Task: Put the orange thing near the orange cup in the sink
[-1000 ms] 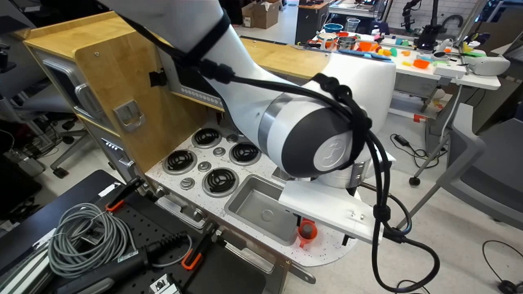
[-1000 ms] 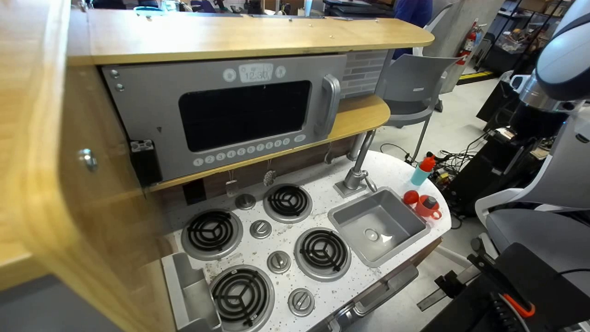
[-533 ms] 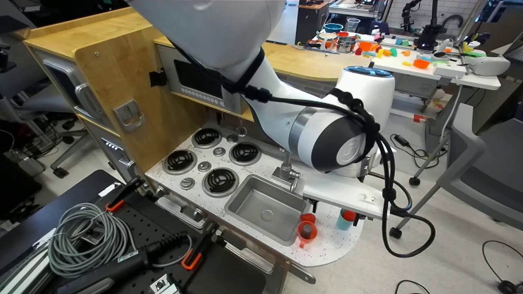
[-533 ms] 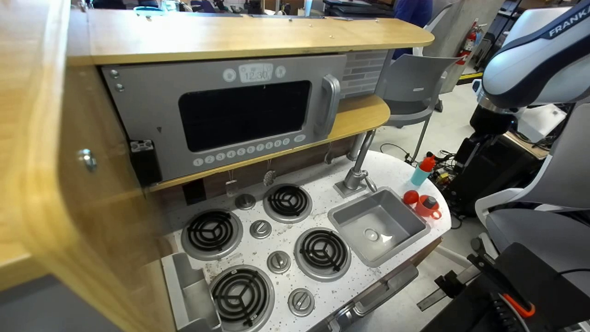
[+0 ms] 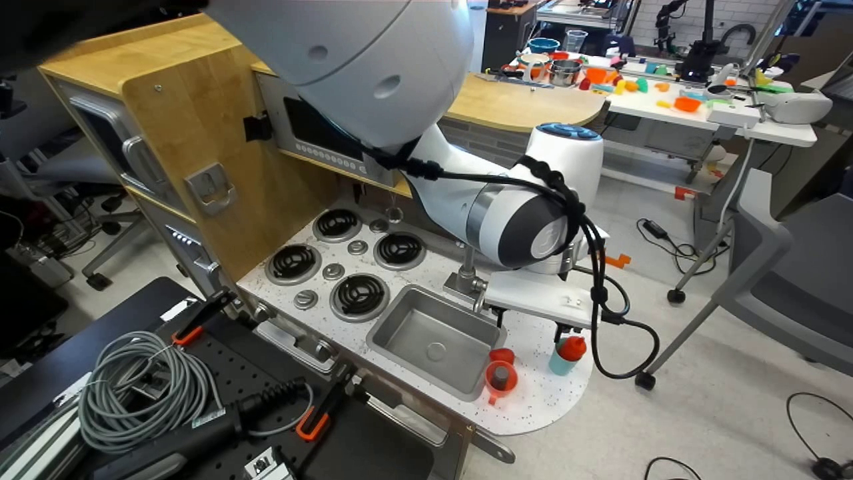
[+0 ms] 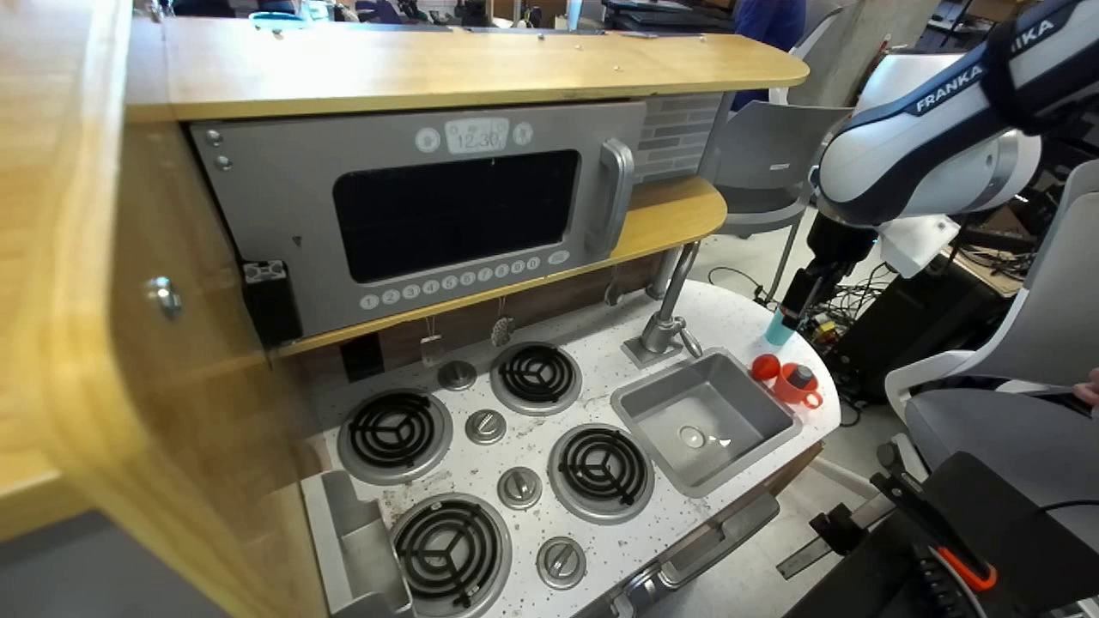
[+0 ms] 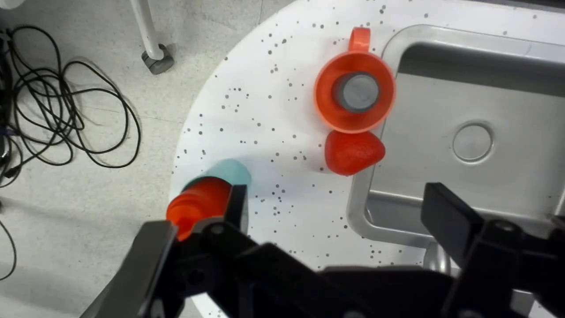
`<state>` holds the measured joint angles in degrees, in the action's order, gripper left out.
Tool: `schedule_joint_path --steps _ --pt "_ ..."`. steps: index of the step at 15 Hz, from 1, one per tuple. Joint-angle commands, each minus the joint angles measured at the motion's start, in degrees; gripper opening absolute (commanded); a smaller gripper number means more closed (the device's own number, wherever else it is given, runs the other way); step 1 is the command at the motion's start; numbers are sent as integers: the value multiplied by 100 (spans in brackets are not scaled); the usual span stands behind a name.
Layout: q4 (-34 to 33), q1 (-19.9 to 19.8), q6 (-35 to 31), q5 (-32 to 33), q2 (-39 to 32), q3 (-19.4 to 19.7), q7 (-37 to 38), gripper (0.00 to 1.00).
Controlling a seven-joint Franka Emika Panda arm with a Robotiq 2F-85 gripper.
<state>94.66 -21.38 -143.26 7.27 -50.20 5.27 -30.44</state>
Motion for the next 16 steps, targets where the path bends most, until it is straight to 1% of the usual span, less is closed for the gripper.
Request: schedule_joint_path --steps 1,6,12,16 --pt "-586 64 274 72 -479 -30 144 100" --pt "-977 119 408 92 -884 -65 123 100" --pt "-1261 212 687 100 -1206 -100 148 100" --pt "-1423 267 753 136 -1410 -46 193 100"
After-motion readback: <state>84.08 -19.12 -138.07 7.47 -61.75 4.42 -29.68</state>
